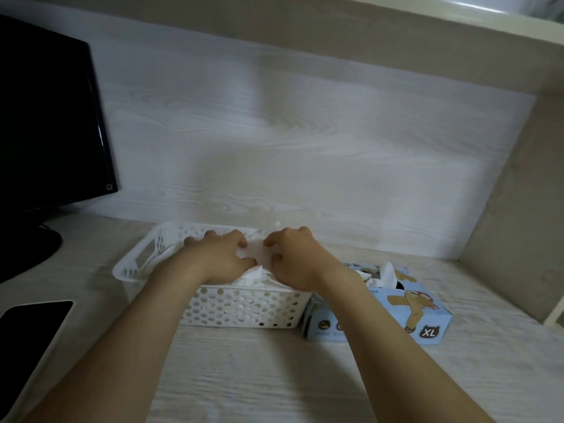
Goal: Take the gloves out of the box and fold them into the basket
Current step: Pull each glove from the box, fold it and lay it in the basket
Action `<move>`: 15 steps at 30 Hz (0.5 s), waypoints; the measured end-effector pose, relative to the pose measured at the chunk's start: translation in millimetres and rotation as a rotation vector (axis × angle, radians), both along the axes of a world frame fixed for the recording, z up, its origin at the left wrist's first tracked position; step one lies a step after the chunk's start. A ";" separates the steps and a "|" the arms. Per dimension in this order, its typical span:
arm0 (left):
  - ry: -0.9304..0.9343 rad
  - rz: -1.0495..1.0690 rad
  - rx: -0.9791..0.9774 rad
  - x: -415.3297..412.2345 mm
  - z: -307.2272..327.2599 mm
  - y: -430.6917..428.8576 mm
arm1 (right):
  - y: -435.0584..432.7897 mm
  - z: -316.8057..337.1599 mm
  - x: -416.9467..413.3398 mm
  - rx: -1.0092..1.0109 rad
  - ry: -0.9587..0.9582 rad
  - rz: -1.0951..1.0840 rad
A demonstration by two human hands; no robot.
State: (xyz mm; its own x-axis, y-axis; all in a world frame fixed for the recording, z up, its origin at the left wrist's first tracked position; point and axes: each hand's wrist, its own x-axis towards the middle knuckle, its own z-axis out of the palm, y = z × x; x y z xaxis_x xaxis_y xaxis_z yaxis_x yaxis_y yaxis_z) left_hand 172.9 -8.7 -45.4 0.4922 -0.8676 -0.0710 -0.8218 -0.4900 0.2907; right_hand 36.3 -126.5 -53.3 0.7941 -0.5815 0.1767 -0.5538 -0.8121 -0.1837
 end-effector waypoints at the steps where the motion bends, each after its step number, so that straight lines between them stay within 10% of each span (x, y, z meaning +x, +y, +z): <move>1: 0.012 0.019 -0.050 2.0 -1.2 -0.3 | -0.4 -1.9 -1.2 -0.030 -0.039 -0.008; 8: -0.043 -0.107 -0.701 -29.1 2.0 -9.6 | -6.2 -8.2 -35.7 -0.042 -0.560 -0.082; 15: -0.294 -0.401 -0.788 -96.5 -16.4 -19.0 | -21.2 -4.1 -101.4 -0.033 -0.562 -0.090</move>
